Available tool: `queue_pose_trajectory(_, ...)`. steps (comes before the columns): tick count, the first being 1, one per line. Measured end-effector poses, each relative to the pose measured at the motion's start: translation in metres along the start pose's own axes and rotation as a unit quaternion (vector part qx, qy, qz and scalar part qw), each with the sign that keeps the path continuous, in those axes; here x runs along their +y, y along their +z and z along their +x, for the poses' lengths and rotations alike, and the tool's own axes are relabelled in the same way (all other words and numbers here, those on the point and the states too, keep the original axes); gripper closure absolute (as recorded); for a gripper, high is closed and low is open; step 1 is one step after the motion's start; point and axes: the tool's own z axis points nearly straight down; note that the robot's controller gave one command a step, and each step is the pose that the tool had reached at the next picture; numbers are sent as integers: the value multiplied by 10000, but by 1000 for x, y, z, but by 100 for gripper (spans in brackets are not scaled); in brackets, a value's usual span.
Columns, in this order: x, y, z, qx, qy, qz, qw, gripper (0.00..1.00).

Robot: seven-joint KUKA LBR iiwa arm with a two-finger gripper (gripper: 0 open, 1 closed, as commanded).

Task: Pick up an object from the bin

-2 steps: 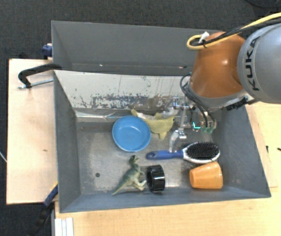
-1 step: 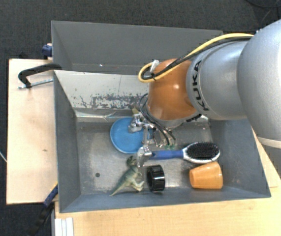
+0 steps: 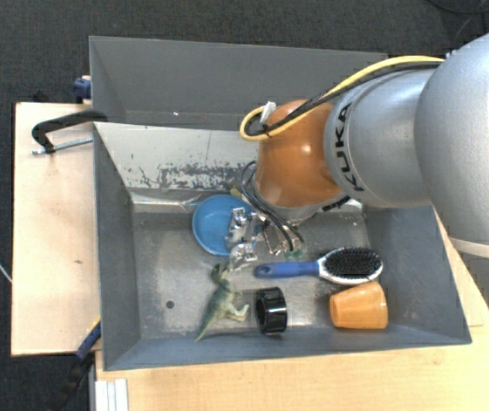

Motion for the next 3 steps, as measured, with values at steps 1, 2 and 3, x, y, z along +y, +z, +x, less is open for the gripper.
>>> queue_pose_trajectory(1,9,-112,8,-15,-523,29,9986,100)
queue_pose_trajectory(2,45,-177,9,1,-1689,21,9856,100)
queue_pose_trajectory(3,71,-155,27,69,-1268,15,9919,100)
